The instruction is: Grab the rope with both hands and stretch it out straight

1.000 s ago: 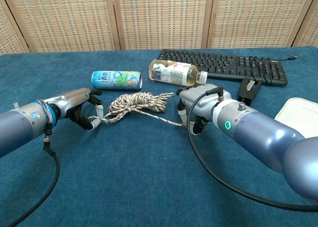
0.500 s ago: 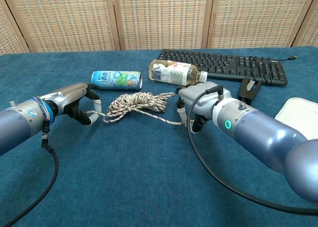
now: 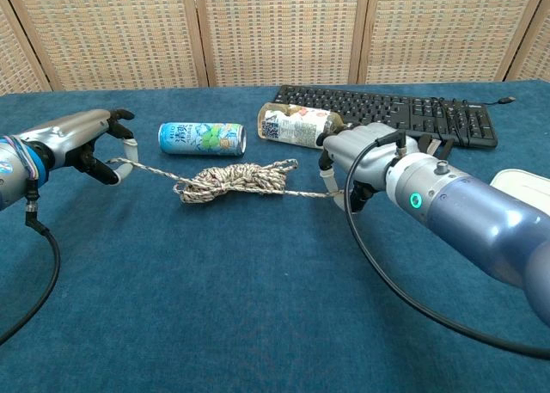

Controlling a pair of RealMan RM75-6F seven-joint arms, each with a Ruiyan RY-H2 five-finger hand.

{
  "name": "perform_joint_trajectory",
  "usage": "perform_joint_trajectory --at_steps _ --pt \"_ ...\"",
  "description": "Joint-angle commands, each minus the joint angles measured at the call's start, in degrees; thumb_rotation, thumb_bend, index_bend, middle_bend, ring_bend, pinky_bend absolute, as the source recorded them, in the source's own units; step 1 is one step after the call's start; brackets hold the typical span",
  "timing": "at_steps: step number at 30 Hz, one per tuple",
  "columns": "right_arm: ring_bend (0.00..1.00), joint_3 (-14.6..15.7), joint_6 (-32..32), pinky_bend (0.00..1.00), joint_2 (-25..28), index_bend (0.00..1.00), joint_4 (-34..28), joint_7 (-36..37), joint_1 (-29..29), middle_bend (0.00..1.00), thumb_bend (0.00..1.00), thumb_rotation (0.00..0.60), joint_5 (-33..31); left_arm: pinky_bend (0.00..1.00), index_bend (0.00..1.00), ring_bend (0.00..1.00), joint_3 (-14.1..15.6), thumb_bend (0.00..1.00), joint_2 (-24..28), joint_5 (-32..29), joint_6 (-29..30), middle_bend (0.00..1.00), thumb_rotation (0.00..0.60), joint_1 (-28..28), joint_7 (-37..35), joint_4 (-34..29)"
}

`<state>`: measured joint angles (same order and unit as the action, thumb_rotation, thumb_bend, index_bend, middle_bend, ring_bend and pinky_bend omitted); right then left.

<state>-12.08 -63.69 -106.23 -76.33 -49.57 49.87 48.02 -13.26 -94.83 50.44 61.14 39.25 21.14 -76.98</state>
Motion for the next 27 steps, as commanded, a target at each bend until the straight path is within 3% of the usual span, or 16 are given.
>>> perform_joint_trajectory --at_steps 1,15,27 --pt "0.0 0.17 -0.19 0.0 0.62 0.77 -0.28 0.28 -0.31 0.07 0.45 0.6 0.47 0.0 0.8 0.0 -0.01 0.5 0.88 0.43 0.14 0.0 0.6 -0.41 -0.23 -0.16" --pt "0.0 0.45 -0.17 0.0 8.56 0.77 0.29 4.11 -3.55 0.08 0.45 0.6 2.48 0.0 0.81 0.0 -0.08 0.5 7.22 1.71 -0.35 0.0 0.6 -3.64 -4.04 3.81" --pt "0.0 1.96 2.11 0.0 12.05 0.77 2.06 8.49 -6.47 0.08 0.45 0.6 2.91 0.0 0.81 0.0 0.39 0.5 8.54 3.65 -1.86 0.0 0.6 -5.78 -8.84 8.76"
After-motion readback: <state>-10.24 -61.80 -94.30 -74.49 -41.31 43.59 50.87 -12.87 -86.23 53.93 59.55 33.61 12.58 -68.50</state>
